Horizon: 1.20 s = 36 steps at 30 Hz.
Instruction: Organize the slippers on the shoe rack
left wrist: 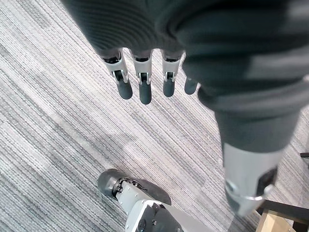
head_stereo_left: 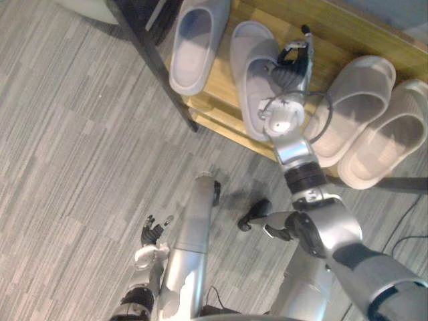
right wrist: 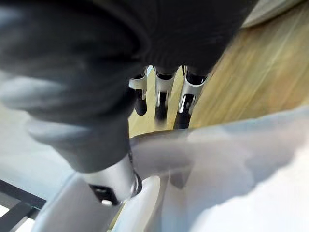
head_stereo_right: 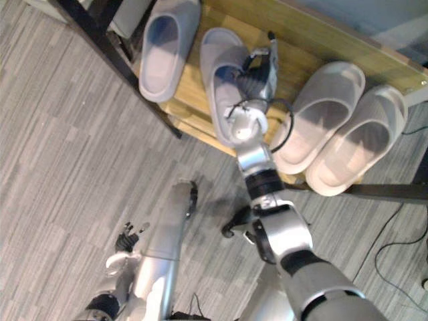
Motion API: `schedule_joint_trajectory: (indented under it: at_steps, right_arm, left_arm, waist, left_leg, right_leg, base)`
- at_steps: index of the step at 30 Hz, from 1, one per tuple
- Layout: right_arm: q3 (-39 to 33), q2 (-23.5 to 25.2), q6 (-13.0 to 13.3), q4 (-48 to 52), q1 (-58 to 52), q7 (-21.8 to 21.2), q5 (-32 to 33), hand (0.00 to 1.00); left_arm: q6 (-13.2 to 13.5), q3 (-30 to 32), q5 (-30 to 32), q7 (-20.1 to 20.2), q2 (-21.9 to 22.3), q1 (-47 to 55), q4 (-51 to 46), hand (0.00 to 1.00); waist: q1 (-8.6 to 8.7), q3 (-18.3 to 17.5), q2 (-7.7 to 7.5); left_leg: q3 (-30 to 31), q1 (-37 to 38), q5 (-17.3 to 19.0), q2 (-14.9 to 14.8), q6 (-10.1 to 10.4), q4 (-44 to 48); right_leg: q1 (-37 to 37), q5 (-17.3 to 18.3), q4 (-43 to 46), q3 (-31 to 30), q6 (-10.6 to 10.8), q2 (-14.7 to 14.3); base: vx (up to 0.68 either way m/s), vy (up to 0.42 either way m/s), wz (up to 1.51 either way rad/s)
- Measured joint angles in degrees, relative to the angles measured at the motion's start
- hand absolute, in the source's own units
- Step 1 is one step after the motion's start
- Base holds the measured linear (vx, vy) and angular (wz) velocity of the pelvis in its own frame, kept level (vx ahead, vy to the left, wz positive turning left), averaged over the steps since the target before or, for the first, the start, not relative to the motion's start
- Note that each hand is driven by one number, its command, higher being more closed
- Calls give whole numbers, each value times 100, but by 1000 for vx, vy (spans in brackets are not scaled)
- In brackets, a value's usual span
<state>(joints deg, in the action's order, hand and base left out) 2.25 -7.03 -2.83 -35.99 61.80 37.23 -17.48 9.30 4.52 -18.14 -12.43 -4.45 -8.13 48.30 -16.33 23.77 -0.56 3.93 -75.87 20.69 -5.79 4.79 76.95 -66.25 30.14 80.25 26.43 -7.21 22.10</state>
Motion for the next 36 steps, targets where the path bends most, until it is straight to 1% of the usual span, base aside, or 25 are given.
schedule_joint_trajectory:
  at_steps: [8,13,14,15,18,20,23,26,27,32,34,35,36]
  right_arm:
    - [13,40,11,157,-4,-75,204,0]
    - [11,31,67,198,-79,-256,477,0]
    - [11,23,71,362,-187,-326,536,0]
    - [13,27,130,470,-296,-386,637,0]
    - [18,28,203,650,-572,-493,662,0]
    - [24,32,212,717,-715,-527,684,0]
    - [30,69,262,1097,-1078,-570,686,0]
    - [32,206,309,1287,-1380,-601,752,0]
    - [57,327,359,1288,-1582,-661,918,0]
    - [264,591,621,1535,-2057,-780,1248,0]
    - [284,656,883,1536,-2156,-964,1660,0]
    - [288,658,914,1536,-2171,-1007,1771,0]
    - [308,665,1002,1519,-2180,-1163,2055,0]
  left_arm:
    - [0,8,-1,-3,5,-1,-4,0]
    - [-6,69,-7,2,22,-2,-4,0]
    - [-6,73,-13,4,24,-3,-5,0]
    - [-9,89,-23,8,28,-4,-4,0]
    - [-9,130,-121,14,36,-3,-3,0]
    - [-9,131,-123,17,36,-3,-4,0]
    - [-21,241,-123,23,54,8,8,0]
    - [-37,353,-123,22,71,9,55,0]
    - [-91,357,-123,24,70,7,64,0]
    - [-125,570,-124,27,118,5,69,0]
    - [-129,598,-121,34,125,4,68,0]
    - [-129,609,-120,37,127,3,67,0]
    - [-129,660,-117,41,141,3,66,0]
  waist:
    - [-1,8,26]
    - [5,6,42]
    - [6,6,42]
    - [14,6,42]
    - [23,6,42]
    - [25,6,42]
    - [52,6,42]
    - [92,6,42]
    - [125,6,42]
    - [182,6,41]
    - [197,6,40]
    - [201,6,40]
    - [214,7,40]
  left_leg:
    - [10,10,38,-40,62,54]
    - [12,42,76,-79,87,116]
    - [-1,61,82,-79,88,122]
    - [-18,95,88,-82,88,121]
    - [-45,167,104,-104,88,119]
    - [-87,192,109,-128,86,116]
    - [-103,205,111,-157,83,108]
    - [-104,250,125,-172,78,99]
    - [-108,321,141,-177,66,89]
    - [-138,443,152,-189,81,-52]
    - [-145,508,167,-189,76,-68]
    - [-146,525,172,-189,73,-68]
    - [-152,566,189,-188,63,-69]
  right_leg:
    - [-1,61,61,4,-46,-27]
    - [7,62,88,-26,-47,-73]
    - [8,62,100,-47,-47,-73]
    - [20,62,101,-70,-46,-76]
    - [44,62,100,-123,-45,-95]
    - [52,61,92,-133,-44,-107]
    - [58,60,80,-133,-42,-118]
    - [104,60,55,-132,-42,-141]
    - [174,60,29,-135,-42,-156]
    - [270,32,-127,-139,11,-201]
    - [340,31,-150,-138,14,-203]
    - [360,31,-154,-138,13,-203]
    - [401,32,-164,-138,12,-203]
  base:
    - [-1,21,-1]
    - [-9,38,-7]
    - [-11,38,-3]
    - [-14,47,-4]
    - [-14,40,-6]
    - [-14,38,-7]
    - [-8,42,-3]
    - [0,26,-2]
    - [0,43,-3]
    - [-4,47,-3]
    - [0,41,0]
    - [3,47,1]
    - [1,45,0]
